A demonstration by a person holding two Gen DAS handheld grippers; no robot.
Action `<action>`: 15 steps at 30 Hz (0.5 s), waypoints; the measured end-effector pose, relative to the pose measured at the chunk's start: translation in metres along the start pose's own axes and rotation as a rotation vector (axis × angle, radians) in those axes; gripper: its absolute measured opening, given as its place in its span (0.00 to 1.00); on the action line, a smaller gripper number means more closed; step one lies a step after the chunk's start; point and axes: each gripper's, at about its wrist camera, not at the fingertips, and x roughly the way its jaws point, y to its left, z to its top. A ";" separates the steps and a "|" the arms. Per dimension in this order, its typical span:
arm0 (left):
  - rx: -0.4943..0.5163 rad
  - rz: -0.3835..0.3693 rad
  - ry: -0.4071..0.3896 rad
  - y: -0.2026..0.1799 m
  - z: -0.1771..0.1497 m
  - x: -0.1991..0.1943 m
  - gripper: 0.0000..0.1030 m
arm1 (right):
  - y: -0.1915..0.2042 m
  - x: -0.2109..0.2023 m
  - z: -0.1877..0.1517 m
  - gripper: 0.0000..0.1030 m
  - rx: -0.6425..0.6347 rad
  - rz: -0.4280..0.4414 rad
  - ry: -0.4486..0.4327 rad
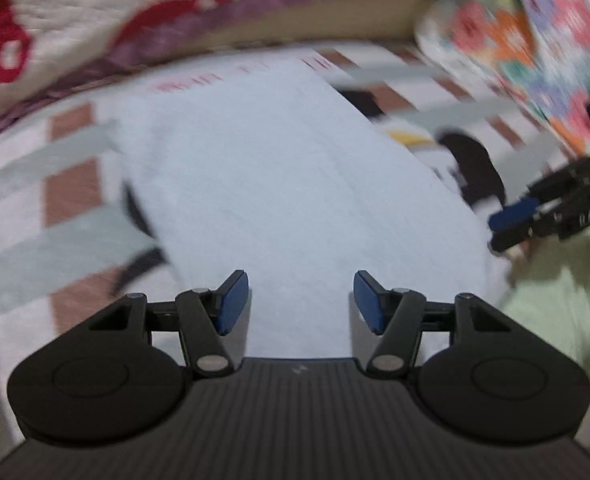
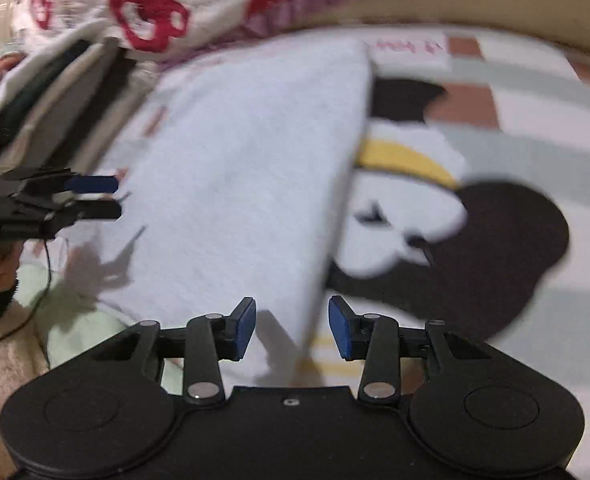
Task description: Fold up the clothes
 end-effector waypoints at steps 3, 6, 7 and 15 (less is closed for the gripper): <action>0.030 -0.068 0.034 -0.010 -0.006 0.004 0.57 | -0.001 0.006 -0.012 0.55 0.048 0.074 0.045; 0.035 -0.094 0.025 -0.011 -0.005 0.004 0.57 | -0.003 0.009 -0.013 0.64 0.086 0.134 0.036; 0.037 -0.103 0.022 -0.012 -0.005 0.004 0.57 | -0.009 0.011 -0.012 0.64 0.134 0.164 0.025; 0.030 -0.209 -0.008 -0.014 0.001 0.004 0.58 | -0.027 0.024 -0.032 0.62 0.417 0.356 -0.013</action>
